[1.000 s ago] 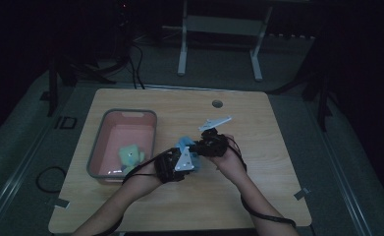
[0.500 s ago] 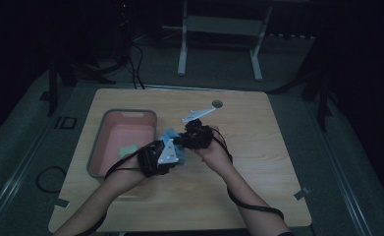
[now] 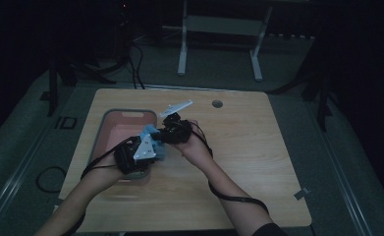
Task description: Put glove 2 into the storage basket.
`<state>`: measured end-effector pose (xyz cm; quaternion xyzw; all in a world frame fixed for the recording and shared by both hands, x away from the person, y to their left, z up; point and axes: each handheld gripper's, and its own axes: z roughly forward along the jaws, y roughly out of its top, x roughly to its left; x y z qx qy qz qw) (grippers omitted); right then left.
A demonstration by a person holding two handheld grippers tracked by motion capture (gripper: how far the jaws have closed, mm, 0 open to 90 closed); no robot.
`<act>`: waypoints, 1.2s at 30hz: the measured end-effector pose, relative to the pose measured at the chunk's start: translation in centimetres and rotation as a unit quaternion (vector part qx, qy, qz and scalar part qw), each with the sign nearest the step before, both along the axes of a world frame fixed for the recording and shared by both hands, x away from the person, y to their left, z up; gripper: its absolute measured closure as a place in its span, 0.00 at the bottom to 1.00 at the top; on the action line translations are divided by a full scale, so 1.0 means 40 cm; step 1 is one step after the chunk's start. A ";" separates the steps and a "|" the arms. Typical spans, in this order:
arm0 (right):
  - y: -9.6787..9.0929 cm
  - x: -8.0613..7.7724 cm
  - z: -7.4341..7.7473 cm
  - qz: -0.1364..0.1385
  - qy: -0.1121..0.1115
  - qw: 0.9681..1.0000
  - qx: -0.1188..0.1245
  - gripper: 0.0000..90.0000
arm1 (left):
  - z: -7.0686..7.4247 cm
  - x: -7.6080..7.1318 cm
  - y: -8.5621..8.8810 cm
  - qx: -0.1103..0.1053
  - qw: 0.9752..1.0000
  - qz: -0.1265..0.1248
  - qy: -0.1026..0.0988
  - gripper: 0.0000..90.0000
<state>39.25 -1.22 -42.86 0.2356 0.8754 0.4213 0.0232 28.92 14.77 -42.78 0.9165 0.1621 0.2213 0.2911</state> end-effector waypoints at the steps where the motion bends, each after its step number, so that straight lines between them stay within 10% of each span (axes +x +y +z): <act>1: 0.009 0.000 -0.003 0.002 0.002 1.000 0.001 0.88 | -0.004 -0.002 0.012 -0.003 1.000 0.002 0.002 0.85; 14: 0.119 0.004 -0.040 0.023 0.021 1.000 0.001 0.88 | -0.053 -0.015 0.120 -0.011 0.999 0.036 0.024 0.85; 29: 0.185 0.029 -0.142 0.014 0.044 0.998 -0.047 0.85 | -0.139 0.026 0.147 0.001 0.996 0.050 0.068 0.84; 36: 0.182 0.029 -0.149 0.007 0.039 0.998 -0.050 0.66 | -0.163 0.041 0.146 0.008 0.994 0.055 0.089 0.83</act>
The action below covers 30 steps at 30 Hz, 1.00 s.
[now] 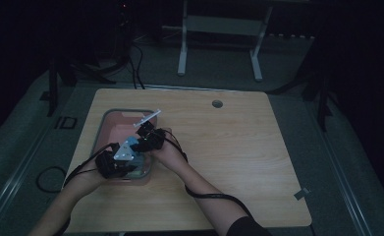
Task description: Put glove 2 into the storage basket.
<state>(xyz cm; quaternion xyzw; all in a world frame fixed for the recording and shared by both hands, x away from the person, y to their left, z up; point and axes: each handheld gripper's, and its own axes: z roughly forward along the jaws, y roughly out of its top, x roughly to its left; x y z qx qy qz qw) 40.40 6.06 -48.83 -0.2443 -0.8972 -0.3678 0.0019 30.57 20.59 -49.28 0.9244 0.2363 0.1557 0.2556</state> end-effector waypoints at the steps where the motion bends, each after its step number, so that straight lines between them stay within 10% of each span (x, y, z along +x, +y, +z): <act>1: -0.006 -0.001 0.007 -0.002 -0.002 1.000 0.008 0.61 | -0.002 0.001 0.000 -0.001 1.000 0.001 0.000 0.83; 6: -0.033 -0.007 0.035 -0.001 -0.008 1.000 0.023 0.54 | -0.004 0.005 -0.001 -0.002 1.000 0.005 0.004 0.79; 18: -0.099 -0.038 0.077 0.008 -0.018 0.999 0.043 0.39 | 0.036 0.007 0.013 -0.034 0.997 0.062 -0.018 0.18; 30: -0.189 -0.057 0.087 0.020 -0.021 0.998 0.056 0.19 | 0.065 -0.021 -0.039 -0.099 0.992 0.068 -0.026 0.10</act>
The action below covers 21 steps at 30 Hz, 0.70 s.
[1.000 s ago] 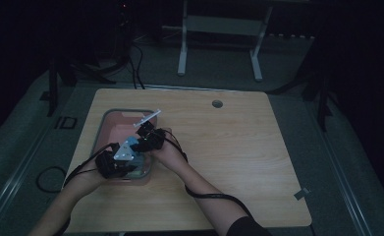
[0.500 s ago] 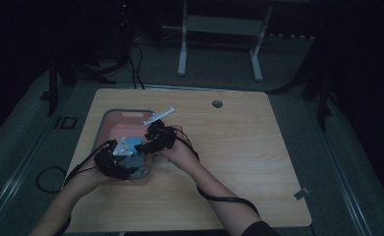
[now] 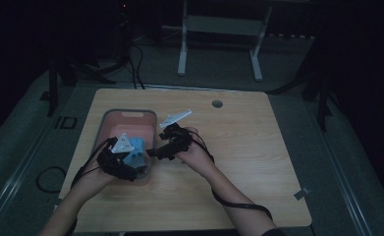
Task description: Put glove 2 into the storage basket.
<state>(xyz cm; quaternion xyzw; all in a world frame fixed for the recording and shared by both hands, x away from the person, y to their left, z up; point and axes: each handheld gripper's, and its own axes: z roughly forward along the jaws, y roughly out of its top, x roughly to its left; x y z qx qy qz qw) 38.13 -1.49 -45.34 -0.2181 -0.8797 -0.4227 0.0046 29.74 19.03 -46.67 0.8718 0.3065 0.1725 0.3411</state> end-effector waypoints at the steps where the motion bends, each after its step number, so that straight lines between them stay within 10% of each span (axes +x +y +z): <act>1: -0.011 0.000 -0.001 -0.001 0.004 1.000 0.004 0.19 | 0.000 -0.002 -0.006 -0.003 1.000 -0.003 0.000 0.09; 21: -0.175 -0.039 -0.032 0.002 -0.018 1.000 -0.001 0.16 | -0.017 -0.029 -0.153 -0.051 0.997 -0.061 -0.002 0.02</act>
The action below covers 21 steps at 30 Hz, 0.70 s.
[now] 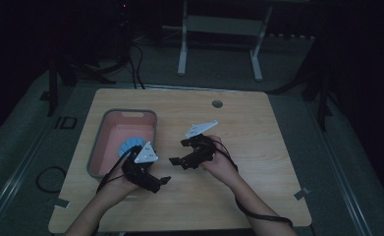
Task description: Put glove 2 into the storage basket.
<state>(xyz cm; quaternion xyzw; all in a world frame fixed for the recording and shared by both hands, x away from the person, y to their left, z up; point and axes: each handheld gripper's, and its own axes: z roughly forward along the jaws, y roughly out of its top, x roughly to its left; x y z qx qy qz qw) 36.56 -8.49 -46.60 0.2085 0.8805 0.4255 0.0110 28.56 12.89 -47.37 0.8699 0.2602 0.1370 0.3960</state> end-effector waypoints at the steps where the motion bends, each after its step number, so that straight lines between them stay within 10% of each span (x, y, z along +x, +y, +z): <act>1: -0.007 -0.002 -0.002 0.000 0.001 1.000 0.001 0.16 | 0.000 0.000 -0.007 -0.002 1.000 -0.004 -0.003 0.02; 21: -0.145 -0.022 -0.081 -0.024 0.002 1.000 -0.019 0.16 | -0.059 -0.016 -0.111 -0.018 0.998 -0.053 0.005 0.02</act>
